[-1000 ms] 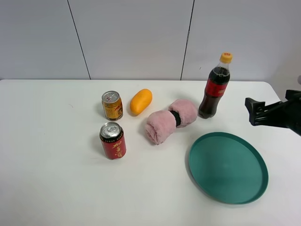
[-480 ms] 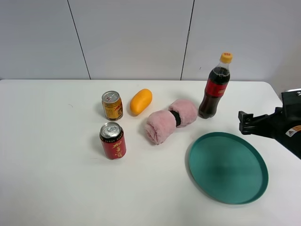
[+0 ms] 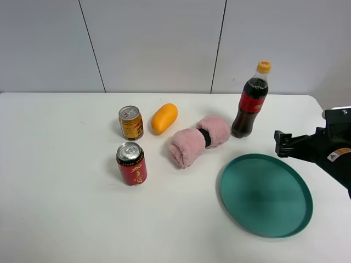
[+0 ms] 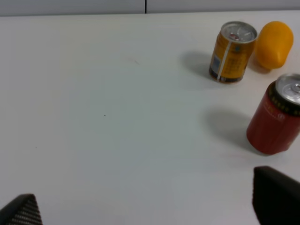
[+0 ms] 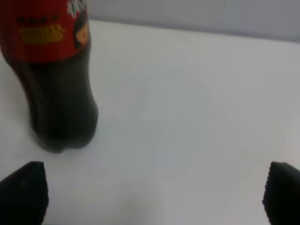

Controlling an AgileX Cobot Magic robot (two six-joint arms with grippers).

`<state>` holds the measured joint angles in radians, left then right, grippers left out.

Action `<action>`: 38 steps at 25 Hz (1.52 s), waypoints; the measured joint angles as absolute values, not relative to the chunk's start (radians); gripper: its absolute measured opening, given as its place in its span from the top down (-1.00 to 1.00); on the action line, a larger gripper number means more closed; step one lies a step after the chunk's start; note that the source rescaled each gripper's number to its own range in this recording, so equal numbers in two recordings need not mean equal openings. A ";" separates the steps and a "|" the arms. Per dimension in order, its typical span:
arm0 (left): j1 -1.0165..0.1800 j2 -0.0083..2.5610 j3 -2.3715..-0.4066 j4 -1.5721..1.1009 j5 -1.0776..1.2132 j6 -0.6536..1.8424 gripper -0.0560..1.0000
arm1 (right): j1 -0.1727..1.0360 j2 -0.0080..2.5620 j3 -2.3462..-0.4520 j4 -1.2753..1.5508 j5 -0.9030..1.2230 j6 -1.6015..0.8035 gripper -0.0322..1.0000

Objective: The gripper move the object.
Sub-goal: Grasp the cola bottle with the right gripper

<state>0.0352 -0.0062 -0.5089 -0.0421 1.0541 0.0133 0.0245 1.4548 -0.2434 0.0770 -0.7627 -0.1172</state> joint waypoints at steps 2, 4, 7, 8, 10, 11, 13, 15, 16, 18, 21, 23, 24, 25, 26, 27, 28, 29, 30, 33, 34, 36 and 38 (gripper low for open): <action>0.035 -0.006 -0.509 -0.042 1.054 0.013 -1.00 | 0.024 1.455 -0.243 0.066 -0.811 -0.138 -1.00; 0.035 -0.006 -0.509 -0.042 1.054 0.013 -1.00 | 0.024 1.458 -0.243 0.064 -0.856 -0.175 -1.00; 0.035 -0.006 -0.509 -0.042 1.054 0.012 -1.00 | 0.024 1.495 -0.257 0.064 -0.879 -0.204 -1.00; 0.035 -0.006 -0.509 -0.042 1.054 0.012 -1.00 | 0.024 1.518 -0.265 0.064 -0.879 -0.206 -1.00; 0.035 -0.006 -0.509 -0.042 1.054 0.012 -1.00 | 0.024 1.560 -0.290 0.064 -0.884 -0.205 -1.00; 0.035 -0.006 -0.509 -0.042 1.054 0.012 -1.00 | 0.024 1.580 -0.303 0.064 -0.886 -0.202 -1.00; 0.035 -0.006 -0.509 -0.042 1.054 0.012 -1.00 | 0.024 1.610 -0.324 0.062 -0.892 -0.198 -1.00; 0.035 -0.006 -0.509 -0.042 1.054 0.012 -1.00 | 0.024 1.637 -0.343 0.053 -0.911 -0.197 -1.00; 0.035 -0.006 -0.509 -0.042 1.054 0.012 -1.00 | 0.024 1.653 -0.354 0.040 -0.913 -0.193 -1.00; 0.035 -0.006 -0.509 -0.042 1.054 0.012 -1.00 | 0.024 1.683 -0.377 0.009 -0.923 -0.188 -1.00; 0.035 -0.006 -0.509 -0.042 1.054 0.013 -1.00 | 0.024 1.718 -0.399 -0.019 -0.941 -0.187 -1.00; 0.035 -0.006 -0.509 -0.042 1.054 0.013 -1.00 | 0.024 1.724 -0.400 -0.030 -0.978 -0.187 -1.00; 0.035 -0.006 -0.509 -0.042 1.054 0.013 -1.00 | 0.024 1.724 -0.401 -0.037 -0.997 -0.187 -1.00; 0.035 -0.006 -0.509 -0.042 1.054 0.013 -1.00 | 0.024 1.724 -0.403 -0.045 -1.018 -0.187 -1.00; 0.035 -0.006 -0.509 -0.042 1.054 0.013 -1.00 | 0.024 1.724 -0.403 -0.058 -1.033 -0.183 -1.00; 0.035 -0.006 -0.509 -0.042 1.054 0.013 -1.00 | 0.024 1.724 -0.403 -0.070 -1.037 -0.180 -1.00; 0.035 -0.006 -0.509 -0.042 1.054 0.013 -1.00 | 0.024 1.724 -0.403 -0.078 -1.039 -0.177 -1.00; 0.035 -0.006 -0.509 -0.042 1.054 0.013 -1.00 | 0.024 1.724 -0.403 -0.082 -1.040 -0.169 -1.00; 0.035 -0.006 -0.509 -0.042 1.054 0.013 -1.00 | 0.024 1.724 -0.403 -0.084 -1.042 -0.160 -1.00; 0.035 -0.006 -0.509 -0.042 1.054 0.012 -1.00 | 0.024 1.724 -0.403 -0.086 -1.050 -0.137 -1.00; 0.035 -0.006 -0.509 -0.042 1.054 0.012 -1.00 | 0.024 1.724 -0.403 -0.086 -1.052 -0.126 -1.00; 0.035 -0.006 -0.509 -0.042 1.054 0.012 -1.00 | 0.024 1.725 -0.411 -0.086 -1.056 -0.105 -1.00; 0.035 -0.006 -0.509 -0.042 1.054 0.012 -1.00 | 0.024 1.736 -0.427 -0.086 -1.065 -0.096 -1.00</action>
